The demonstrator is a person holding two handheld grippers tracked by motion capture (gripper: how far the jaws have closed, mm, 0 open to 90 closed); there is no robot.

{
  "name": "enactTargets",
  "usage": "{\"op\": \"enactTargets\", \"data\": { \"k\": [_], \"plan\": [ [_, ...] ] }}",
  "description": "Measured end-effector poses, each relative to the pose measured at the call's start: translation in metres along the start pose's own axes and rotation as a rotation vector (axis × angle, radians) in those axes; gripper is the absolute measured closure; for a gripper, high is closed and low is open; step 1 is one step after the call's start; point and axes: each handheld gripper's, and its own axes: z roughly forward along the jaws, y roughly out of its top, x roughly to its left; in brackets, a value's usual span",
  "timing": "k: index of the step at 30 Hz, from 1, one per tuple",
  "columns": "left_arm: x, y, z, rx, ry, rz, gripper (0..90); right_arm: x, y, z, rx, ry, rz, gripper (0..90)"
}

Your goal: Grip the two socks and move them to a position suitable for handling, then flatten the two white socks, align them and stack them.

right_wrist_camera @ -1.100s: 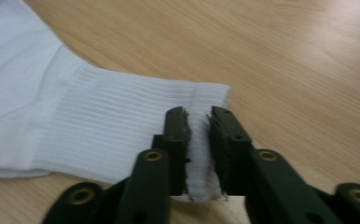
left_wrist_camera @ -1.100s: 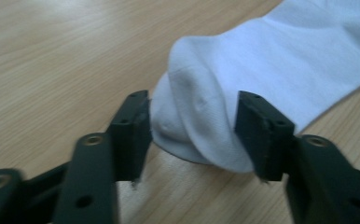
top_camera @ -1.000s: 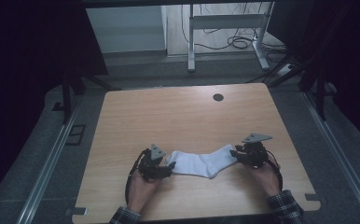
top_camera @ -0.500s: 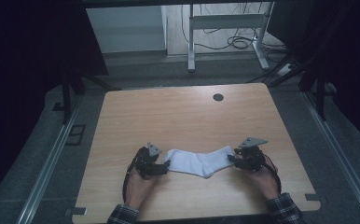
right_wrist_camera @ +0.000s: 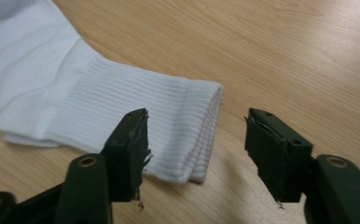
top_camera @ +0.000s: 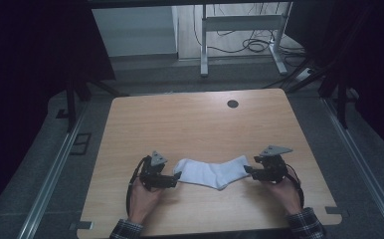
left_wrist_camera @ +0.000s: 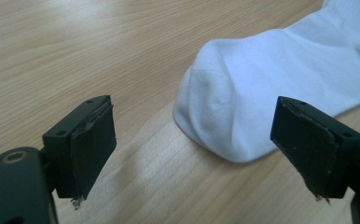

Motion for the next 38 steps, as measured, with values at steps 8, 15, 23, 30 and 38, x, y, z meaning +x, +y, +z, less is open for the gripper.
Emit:
{"op": "enactTargets", "data": {
  "k": [8, 15, 23, 30, 38],
  "plan": [
    [-0.001, -0.009, -0.016, -0.001, -0.002, 0.026, 12.6, 0.004, 0.0, -0.017, -0.015, 0.009, -0.008, 32.9],
    [-0.004, -0.027, -0.024, 0.006, 0.009, 0.049, 11.9, 0.005, -0.006, -0.03, -0.026, 0.022, -0.008, 26.9],
    [0.0, -0.049, -0.035, 0.011, 0.026, 0.034, 11.8, 0.006, -0.019, -0.041, -0.032, 0.028, -0.006, 19.9],
    [0.004, -0.069, -0.033, 0.038, 0.036, 0.002, 11.6, 0.002, -0.044, -0.032, -0.006, 0.006, 0.003, 13.9],
    [0.006, -0.069, -0.033, 0.045, 0.052, -0.009, 11.7, -0.001, -0.058, -0.022, 0.021, -0.034, -0.028, 12.2]
  ]
}}
